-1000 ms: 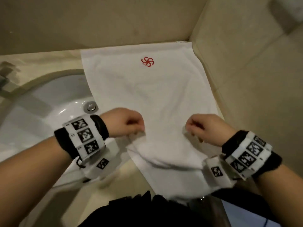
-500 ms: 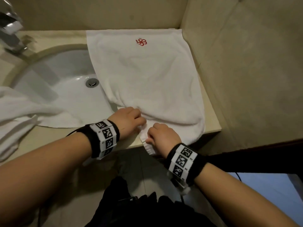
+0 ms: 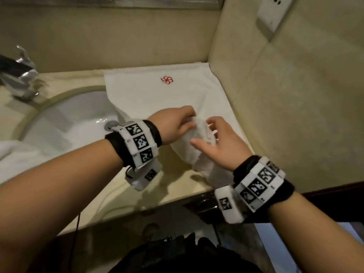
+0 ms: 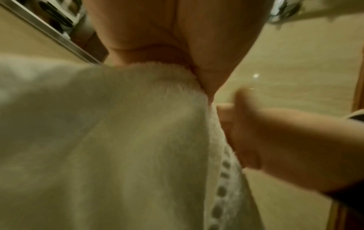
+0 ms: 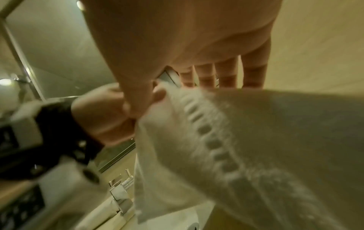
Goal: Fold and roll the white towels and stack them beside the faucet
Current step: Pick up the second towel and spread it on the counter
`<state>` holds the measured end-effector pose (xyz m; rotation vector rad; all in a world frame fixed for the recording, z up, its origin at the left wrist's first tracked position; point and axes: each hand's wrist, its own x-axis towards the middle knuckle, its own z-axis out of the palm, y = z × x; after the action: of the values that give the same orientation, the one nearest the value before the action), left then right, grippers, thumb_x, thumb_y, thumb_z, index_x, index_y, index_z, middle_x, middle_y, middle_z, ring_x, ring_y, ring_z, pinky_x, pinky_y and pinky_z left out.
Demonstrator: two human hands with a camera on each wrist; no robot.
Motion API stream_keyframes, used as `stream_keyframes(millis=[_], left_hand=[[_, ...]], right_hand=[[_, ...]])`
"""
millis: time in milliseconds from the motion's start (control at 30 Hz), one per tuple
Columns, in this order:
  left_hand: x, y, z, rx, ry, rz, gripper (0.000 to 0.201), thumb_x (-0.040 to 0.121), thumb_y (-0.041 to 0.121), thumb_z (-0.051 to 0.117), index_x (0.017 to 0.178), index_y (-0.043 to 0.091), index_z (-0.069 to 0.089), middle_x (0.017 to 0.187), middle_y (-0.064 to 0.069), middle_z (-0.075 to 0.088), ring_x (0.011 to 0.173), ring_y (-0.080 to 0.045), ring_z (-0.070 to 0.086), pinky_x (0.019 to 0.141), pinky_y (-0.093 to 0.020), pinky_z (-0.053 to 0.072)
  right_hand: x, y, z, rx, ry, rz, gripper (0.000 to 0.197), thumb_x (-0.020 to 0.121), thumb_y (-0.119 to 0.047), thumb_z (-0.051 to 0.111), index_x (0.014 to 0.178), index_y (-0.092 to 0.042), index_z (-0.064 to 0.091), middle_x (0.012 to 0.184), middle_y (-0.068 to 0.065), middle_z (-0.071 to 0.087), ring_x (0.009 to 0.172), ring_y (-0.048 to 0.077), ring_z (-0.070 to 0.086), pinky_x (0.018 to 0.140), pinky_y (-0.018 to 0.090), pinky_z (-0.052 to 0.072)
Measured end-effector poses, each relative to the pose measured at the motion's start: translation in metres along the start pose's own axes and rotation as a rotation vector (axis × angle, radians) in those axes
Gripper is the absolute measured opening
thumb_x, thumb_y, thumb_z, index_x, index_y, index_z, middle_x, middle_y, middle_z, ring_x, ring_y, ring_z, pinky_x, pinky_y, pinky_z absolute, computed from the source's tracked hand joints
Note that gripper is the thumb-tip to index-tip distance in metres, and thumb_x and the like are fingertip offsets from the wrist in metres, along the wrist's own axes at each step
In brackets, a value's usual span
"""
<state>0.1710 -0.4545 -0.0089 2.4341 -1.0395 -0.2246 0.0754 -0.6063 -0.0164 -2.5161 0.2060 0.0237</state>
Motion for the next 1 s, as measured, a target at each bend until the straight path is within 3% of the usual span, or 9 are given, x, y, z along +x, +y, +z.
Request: stream_keyframes(millis=[133, 233, 333, 467, 567, 633, 767, 867, 1000], left_hand=[[0.011, 0.011, -0.02, -0.004, -0.049, 0.082, 0.033, 0.088, 0.039, 0.053, 0.108, 0.013, 0.052, 0.092, -0.004, 0.058, 0.079, -0.019, 0.048, 0.067, -0.025, 0.03], [-0.003, -0.007, -0.023, 0.213, -0.266, 0.024, 0.028, 0.083, 0.036, 0.061, 0.097, 0.014, 0.051, 0.087, 0.002, 0.048, 0.081, -0.02, 0.048, 0.065, -0.024, 0.027], [-0.023, -0.018, -0.009, 0.265, -0.368, -0.009, 0.021, 0.088, 0.031, 0.055, 0.086, 0.01, 0.055, 0.091, -0.008, 0.056, 0.09, -0.027, 0.054, 0.069, -0.028, 0.034], [-0.049, -0.013, -0.019, -0.026, -0.09, -0.107, 0.019, 0.094, 0.024, 0.045, 0.098, 0.008, 0.055, 0.092, -0.006, 0.054, 0.087, -0.019, 0.049, 0.066, -0.025, 0.027], [-0.077, -0.011, -0.038, -0.037, 0.089, -0.175, 0.012, 0.095, 0.022, 0.044, 0.096, 0.013, 0.052, 0.088, -0.002, 0.051, 0.082, -0.018, 0.047, 0.064, -0.022, 0.024], [-0.092, -0.005, -0.043, 0.018, 0.113, -0.195, 0.016, 0.094, 0.023, 0.044, 0.099, 0.01, 0.053, 0.087, -0.002, 0.051, 0.081, -0.019, 0.048, 0.067, -0.022, 0.027], [-0.123, 0.014, -0.041, -0.015, 0.136, -0.209, 0.011, 0.093, 0.025, 0.048, 0.094, 0.017, 0.055, 0.086, -0.001, 0.055, 0.081, -0.021, 0.05, 0.073, -0.028, 0.037], [-0.149, 0.023, -0.035, -0.113, 0.039, -0.225, 0.012, 0.092, 0.027, 0.049, 0.079, 0.029, 0.05, 0.077, 0.001, 0.055, 0.077, -0.02, 0.051, 0.077, -0.033, 0.042], [-0.185, 0.025, 0.007, -0.126, -0.238, -0.289, 0.019, 0.09, 0.028, 0.053, 0.073, 0.034, 0.048, 0.073, 0.009, 0.053, 0.075, -0.013, 0.05, 0.079, -0.029, 0.04]], right_hand=[[0.02, -0.014, 0.007, -0.15, 0.06, 0.047, 0.034, 0.08, -0.023, 0.05, 0.111, -0.014, 0.041, 0.094, 0.006, 0.056, 0.089, 0.031, 0.058, 0.063, 0.029, 0.034], [0.019, -0.006, -0.019, -0.154, 0.071, -0.011, 0.028, 0.082, -0.011, 0.049, 0.109, -0.009, 0.052, 0.107, 0.014, 0.061, 0.097, 0.03, 0.055, 0.066, 0.023, 0.024], [0.007, -0.008, -0.036, -0.086, 0.105, -0.115, 0.028, 0.078, -0.008, 0.054, 0.105, -0.013, 0.057, 0.1, 0.007, 0.062, 0.095, 0.027, 0.055, 0.066, 0.021, 0.025], [-0.005, 0.002, -0.035, -0.205, 0.033, -0.119, 0.029, 0.078, -0.017, 0.059, 0.105, -0.012, 0.053, 0.103, 0.012, 0.062, 0.094, 0.029, 0.056, 0.069, 0.026, 0.032], [-0.026, 0.033, -0.031, -0.467, -0.168, 0.055, 0.025, 0.081, -0.014, 0.055, 0.105, -0.011, 0.054, 0.11, 0.014, 0.059, 0.099, 0.03, 0.056, 0.074, 0.028, 0.037], [-0.04, 0.052, -0.032, -0.522, -0.212, 0.181, 0.022, 0.083, -0.012, 0.051, 0.105, -0.009, 0.057, 0.113, 0.015, 0.059, 0.102, 0.03, 0.056, 0.078, 0.029, 0.04], [-0.057, 0.067, -0.061, -0.263, 0.102, 0.115, 0.014, 0.081, -0.005, 0.048, 0.077, -0.012, 0.059, 0.093, 0.023, 0.061, 0.093, 0.036, 0.057, 0.073, 0.033, 0.038], [-0.076, 0.066, -0.09, -0.014, 0.231, -0.064, 0.026, 0.079, 0.002, 0.046, 0.076, -0.022, 0.056, 0.083, 0.01, 0.06, 0.083, 0.025, 0.054, 0.073, 0.028, 0.036], [-0.108, 0.082, -0.073, -0.089, -0.152, -0.134, 0.036, 0.076, 0.013, 0.045, 0.083, -0.019, 0.06, 0.083, 0.0, 0.062, 0.086, 0.018, 0.055, 0.068, 0.017, 0.032]])
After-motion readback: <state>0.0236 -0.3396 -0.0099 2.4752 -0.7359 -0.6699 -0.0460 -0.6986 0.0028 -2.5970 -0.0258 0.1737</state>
